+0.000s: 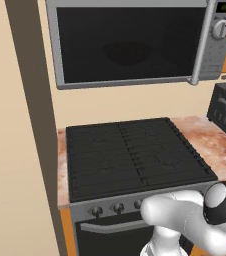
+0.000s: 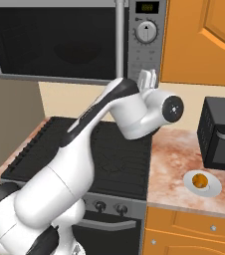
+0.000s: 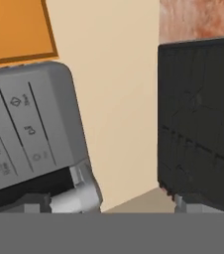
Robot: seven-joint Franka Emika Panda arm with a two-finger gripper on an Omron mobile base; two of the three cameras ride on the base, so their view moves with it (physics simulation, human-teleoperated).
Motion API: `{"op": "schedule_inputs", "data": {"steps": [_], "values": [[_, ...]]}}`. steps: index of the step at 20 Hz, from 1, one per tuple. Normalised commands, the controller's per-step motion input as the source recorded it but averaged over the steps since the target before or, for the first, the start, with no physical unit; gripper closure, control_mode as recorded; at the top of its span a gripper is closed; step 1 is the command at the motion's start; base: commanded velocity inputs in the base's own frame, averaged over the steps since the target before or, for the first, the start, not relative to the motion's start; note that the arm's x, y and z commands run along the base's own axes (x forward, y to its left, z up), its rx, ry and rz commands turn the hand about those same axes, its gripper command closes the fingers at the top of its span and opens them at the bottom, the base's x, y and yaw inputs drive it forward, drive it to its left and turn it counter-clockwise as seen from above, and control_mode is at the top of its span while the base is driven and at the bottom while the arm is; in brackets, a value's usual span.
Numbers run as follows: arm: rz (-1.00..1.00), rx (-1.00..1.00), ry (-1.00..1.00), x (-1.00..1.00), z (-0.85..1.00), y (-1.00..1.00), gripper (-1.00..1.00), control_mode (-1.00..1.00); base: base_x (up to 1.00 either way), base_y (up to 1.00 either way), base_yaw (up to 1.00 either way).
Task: Remove the orange from the bowl and place it on the small plate. Then place the bowl with only the steak in the microwave, close the door, and press the start button to microwave the steak.
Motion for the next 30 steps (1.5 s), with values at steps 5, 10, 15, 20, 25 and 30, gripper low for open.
{"op": "schedule_inputs", "data": {"steps": [5, 10, 15, 20, 25, 30], "values": [[0.0, 0.01, 0.08, 0.23, 0.03, -0.14, -1.0, -1.0, 0.0, 0.0, 0.0], [0.0, 0.02, 0.03, 0.14, 0.13, -0.27, -1.0, -1.0, 0.0, 0.0, 0.0], [0.0, 0.03, 0.0, 0.03, 0.02, -0.29, -1.0, -1.0, 0.0, 0.0, 0.0], [0.0, 0.01, 0.0, 0.14, 0.0, -0.01, -1.0, -1.0, 0.0, 0.0, 0.0], [0.0, 0.0, 0.01, 0.27, 0.0, 0.11, -1.0, -1.0, 0.0, 0.0, 0.0], [0.0, 0.0, 0.02, 0.25, -0.03, 0.02, -1.0, -1.0, 0.0, 0.0, 0.0]]}}
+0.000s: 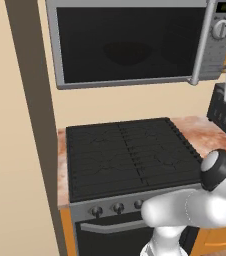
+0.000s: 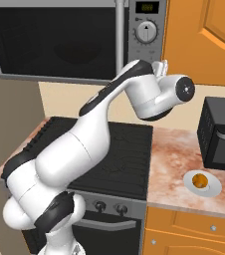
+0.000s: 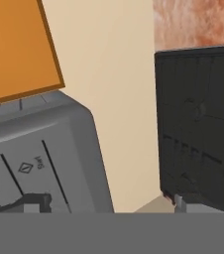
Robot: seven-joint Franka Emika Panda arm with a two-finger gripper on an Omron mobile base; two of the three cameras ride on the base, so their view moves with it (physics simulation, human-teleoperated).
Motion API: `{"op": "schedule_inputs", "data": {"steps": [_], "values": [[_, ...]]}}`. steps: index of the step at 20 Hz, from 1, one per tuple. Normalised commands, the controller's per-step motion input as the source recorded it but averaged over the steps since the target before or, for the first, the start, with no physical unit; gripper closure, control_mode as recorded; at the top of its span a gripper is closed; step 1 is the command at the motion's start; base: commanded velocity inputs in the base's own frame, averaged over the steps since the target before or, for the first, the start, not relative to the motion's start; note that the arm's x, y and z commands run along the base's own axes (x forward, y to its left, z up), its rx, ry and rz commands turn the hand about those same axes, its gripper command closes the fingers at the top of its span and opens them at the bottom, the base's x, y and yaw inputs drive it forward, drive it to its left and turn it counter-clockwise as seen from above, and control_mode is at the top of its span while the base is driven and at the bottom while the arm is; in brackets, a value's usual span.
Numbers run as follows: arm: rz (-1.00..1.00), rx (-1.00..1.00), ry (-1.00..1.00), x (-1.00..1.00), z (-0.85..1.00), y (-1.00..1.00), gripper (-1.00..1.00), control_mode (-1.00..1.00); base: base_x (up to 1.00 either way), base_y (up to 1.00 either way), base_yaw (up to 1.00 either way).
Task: Remove the orange from the bowl and place it on the small plate. Then place the bowl with only the steak in the microwave, close the door, and press the start button to microwave the steak.
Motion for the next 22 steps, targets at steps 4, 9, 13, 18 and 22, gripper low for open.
{"op": "schedule_inputs", "data": {"steps": [4, 9, 13, 18, 22], "values": [[0.0, 0.0, 0.0, 0.29, -0.02, 0.0, -1.0, -1.0, 0.0, 0.0, 0.0], [0.0, 0.0, 0.0, 0.23, -0.02, -0.01, -1.0, -1.0, 0.0, 0.0, 0.0], [0.0, 0.0, 0.0, 0.08, -0.04, -0.07, -1.0, -1.0, 0.0, 0.0, 0.0], [0.0, 0.0, 0.0, 0.13, -0.03, -0.03, -1.0, -1.0, 0.0, 0.0, 0.0], [0.0, 0.0, 0.0, 0.2, -0.08, 0.0, -1.0, -1.0, 0.0, 0.0, 0.0]]}}
